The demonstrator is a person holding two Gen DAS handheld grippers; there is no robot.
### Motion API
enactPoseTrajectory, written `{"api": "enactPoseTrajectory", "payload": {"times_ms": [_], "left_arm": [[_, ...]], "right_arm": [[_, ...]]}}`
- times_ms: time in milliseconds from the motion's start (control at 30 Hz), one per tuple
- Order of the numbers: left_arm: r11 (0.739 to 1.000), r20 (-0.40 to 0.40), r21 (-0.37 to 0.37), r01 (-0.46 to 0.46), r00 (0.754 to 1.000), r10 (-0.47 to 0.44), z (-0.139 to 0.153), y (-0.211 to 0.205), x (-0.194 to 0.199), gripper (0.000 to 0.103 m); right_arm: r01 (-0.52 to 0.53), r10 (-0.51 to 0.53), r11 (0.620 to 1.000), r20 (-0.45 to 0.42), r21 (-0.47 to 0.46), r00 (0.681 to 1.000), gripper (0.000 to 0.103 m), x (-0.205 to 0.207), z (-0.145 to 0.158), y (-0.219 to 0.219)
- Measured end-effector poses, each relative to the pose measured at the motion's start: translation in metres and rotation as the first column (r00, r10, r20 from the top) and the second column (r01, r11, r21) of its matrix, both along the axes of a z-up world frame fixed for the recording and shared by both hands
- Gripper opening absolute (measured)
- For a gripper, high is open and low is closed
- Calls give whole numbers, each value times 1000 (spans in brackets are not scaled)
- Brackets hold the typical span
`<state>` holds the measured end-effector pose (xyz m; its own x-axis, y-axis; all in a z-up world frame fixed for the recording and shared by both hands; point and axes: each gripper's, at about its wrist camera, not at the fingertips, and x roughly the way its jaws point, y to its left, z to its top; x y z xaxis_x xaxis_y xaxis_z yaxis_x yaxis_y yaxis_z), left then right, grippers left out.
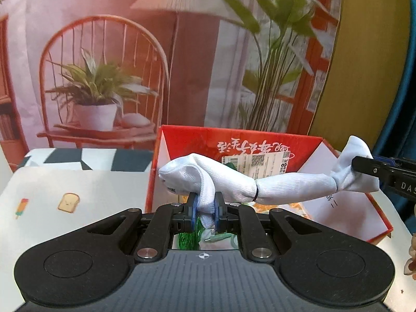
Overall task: Organize soft objects
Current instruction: 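Lift the white glove with both tools up over the box, then lower the white glove into the box and open both tools, then move both tools back down to the black and white glove pile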
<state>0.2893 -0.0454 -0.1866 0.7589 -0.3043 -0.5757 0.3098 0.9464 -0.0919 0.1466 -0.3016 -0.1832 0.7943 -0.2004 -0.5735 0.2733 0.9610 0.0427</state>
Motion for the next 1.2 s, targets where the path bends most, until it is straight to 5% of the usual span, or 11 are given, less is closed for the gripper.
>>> {"api": "enactPoseTrajectory", "payload": {"times_ms": [200,333,433,700,867,1200], "left_arm": [[997,-23,16,69,997,-69,-4,-7,15,17],[994,-2,47,102,995,-102,-6,-12,14,53],[990,16,49,129,991,-130,-3,-13,11,60],[990,87,39,138,986,-140,17,-14,-10,62],[993,104,-22,119,988,-116,23,1,-38,64],[991,84,-96,93,993,-85,-1,30,-98,64]], "right_arm": [[-8,7,1000,-47,-25,999,19,20,-9,-1],[-38,35,999,-87,-30,996,26,26,-17,2],[-38,36,999,-87,-23,996,30,25,-17,3],[-28,29,1000,-43,11,999,32,2,-4,6],[-18,15,998,55,63,998,35,-29,7,15],[-45,34,997,175,62,984,39,-89,5,53]]}}
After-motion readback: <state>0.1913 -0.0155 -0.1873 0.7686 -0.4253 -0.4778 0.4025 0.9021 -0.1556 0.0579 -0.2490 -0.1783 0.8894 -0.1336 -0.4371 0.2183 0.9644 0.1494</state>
